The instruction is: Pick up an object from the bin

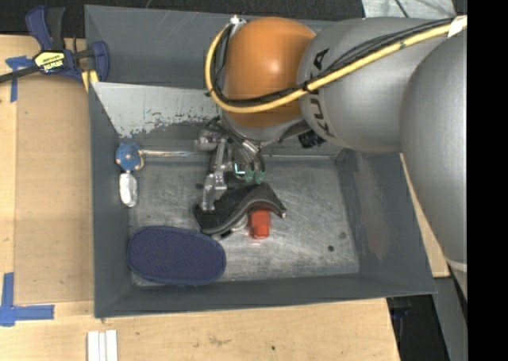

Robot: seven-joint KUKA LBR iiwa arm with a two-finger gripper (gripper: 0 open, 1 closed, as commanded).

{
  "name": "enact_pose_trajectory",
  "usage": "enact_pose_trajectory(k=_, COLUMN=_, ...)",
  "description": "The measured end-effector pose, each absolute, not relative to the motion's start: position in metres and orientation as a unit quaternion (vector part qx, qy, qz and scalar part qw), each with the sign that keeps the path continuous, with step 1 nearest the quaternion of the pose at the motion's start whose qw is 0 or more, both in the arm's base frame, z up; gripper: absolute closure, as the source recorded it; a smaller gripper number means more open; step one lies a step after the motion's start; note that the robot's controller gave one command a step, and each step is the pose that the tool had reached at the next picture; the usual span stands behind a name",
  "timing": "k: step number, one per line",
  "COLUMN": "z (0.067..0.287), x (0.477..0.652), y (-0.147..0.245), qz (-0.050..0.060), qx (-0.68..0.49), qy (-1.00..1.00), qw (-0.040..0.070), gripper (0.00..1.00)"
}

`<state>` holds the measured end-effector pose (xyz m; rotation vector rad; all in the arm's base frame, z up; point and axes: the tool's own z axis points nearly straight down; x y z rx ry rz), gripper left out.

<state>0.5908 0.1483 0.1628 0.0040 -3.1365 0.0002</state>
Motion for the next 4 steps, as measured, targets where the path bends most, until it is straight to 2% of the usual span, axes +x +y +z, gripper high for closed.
enact_pose_trajectory(k=1, z=0.1255, x=0.5495, y=0.0874, qz=-0.002, qx=-0.144, qy=-0.990, qw=-0.002, gripper=0.00)
enact_pose_trajectory(k=2, z=0.1189, x=0.5526, y=0.0859, qz=-0.004, qx=-0.165, qy=-0.986, qw=-0.006, gripper=0.00)
enact_pose_trajectory(k=3, z=0.1197, x=0.5566, y=0.0840, qz=-0.005, qx=-0.167, qy=-0.986, qw=-0.015, gripper=1.00)
enact_pose_trajectory(k=4, z=0.1168, x=0.5536, y=0.0836, qz=-0.003, qx=-0.167, qy=-0.986, qw=-0.010, gripper=0.00)
